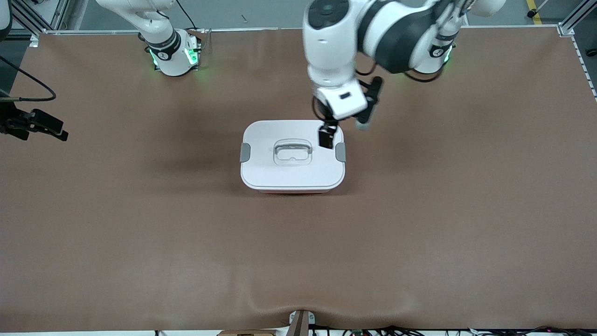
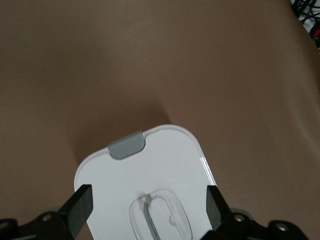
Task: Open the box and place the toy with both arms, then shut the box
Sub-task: 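Release the lid handle and raise the left gripper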
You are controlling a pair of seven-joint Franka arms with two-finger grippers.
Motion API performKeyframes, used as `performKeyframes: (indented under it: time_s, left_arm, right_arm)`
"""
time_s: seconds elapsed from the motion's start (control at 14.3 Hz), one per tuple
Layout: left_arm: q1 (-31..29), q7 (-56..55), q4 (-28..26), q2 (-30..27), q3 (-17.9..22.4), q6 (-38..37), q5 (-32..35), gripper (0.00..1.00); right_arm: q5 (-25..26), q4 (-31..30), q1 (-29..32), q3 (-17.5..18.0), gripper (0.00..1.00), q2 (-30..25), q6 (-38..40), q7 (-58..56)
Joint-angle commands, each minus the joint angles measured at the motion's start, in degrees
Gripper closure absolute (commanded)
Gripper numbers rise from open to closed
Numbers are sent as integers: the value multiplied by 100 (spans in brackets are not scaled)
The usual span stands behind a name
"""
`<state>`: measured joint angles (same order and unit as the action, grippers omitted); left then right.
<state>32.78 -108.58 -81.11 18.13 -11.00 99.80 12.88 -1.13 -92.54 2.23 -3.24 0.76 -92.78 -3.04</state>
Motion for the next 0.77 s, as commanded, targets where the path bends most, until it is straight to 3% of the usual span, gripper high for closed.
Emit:
performKeyframes:
  time_s: [0.0,0.35,0.7]
  left_arm:
    - [-656,1580,-81,-379,-43,-285,-337,0]
    - [-1826,4024,-116,-758,-61,-751,-655,0]
    - [-2582,6001,-142,-960,-61,-1409,-655,0]
  right_arm:
    - [68,8,14,43,0,-49,93,-56]
    - [77,17,14,43,0,-40,102,-65]
    - [77,17,5,43,0,-40,102,-65]
